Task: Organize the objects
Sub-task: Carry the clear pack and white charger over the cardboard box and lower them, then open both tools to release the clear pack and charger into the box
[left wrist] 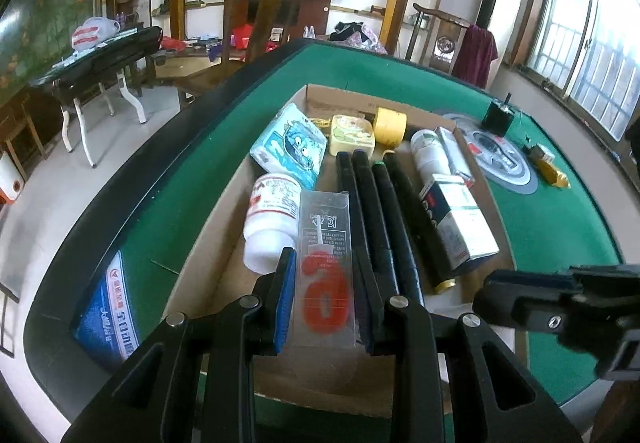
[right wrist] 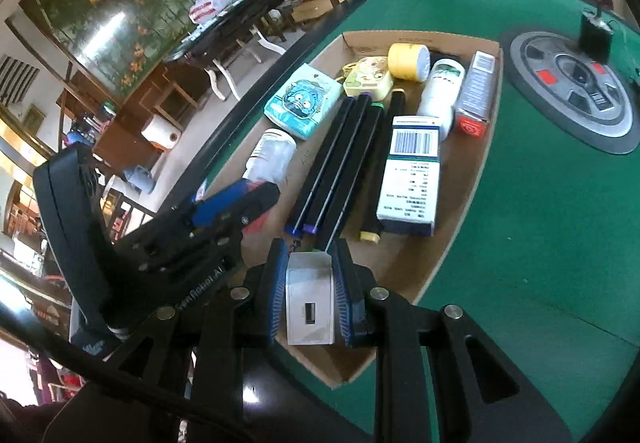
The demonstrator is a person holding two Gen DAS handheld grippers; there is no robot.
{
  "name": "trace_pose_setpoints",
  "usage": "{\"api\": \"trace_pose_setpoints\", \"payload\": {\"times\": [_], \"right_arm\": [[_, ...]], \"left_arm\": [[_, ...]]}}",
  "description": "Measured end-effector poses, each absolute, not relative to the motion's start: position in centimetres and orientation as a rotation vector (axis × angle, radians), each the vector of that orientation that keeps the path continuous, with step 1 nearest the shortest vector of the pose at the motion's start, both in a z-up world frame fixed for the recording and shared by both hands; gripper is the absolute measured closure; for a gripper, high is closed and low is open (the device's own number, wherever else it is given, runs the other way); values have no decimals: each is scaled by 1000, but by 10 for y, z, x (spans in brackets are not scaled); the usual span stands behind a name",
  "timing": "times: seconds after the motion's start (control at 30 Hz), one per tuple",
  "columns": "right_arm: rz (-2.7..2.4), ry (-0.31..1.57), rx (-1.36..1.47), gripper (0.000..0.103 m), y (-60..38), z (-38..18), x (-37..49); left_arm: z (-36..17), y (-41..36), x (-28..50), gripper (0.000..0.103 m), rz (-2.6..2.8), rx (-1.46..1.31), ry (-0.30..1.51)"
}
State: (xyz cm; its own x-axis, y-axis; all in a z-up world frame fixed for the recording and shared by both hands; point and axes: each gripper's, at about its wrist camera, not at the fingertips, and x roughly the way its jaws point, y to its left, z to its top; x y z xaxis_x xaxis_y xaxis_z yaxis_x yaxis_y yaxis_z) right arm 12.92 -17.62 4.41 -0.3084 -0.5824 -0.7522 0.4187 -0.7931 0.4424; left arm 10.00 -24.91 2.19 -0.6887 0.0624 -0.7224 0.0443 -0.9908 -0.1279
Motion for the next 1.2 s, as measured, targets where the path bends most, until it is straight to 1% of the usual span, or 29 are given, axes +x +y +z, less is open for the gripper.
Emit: {"api": "trace_pose_setpoints", "payload": {"times": [0.37, 0.57, 0.67, 0.93, 1.2], "right_arm": [[-2221, -42, 1336, 83, -189, 40, 111], [-2165, -62, 1423, 83, -190, 20, 100], [-2155, -37, 1428, 82, -194, 18, 103], [-2154, 59, 1411, 82, -201, 23, 115], [-2203, 4, 1341, 81, -179, 44, 120]], "left_arm": [[11, -253, 95, 79, 2876, -1299, -201], [10, -254, 93, 79, 2871, -1303, -197], [8, -254, 92, 79, 2866, -1310, -195], [8, -253, 91, 79, 2870, -1305, -179], [8, -253, 91, 79, 2870, -1314, -193]]}}
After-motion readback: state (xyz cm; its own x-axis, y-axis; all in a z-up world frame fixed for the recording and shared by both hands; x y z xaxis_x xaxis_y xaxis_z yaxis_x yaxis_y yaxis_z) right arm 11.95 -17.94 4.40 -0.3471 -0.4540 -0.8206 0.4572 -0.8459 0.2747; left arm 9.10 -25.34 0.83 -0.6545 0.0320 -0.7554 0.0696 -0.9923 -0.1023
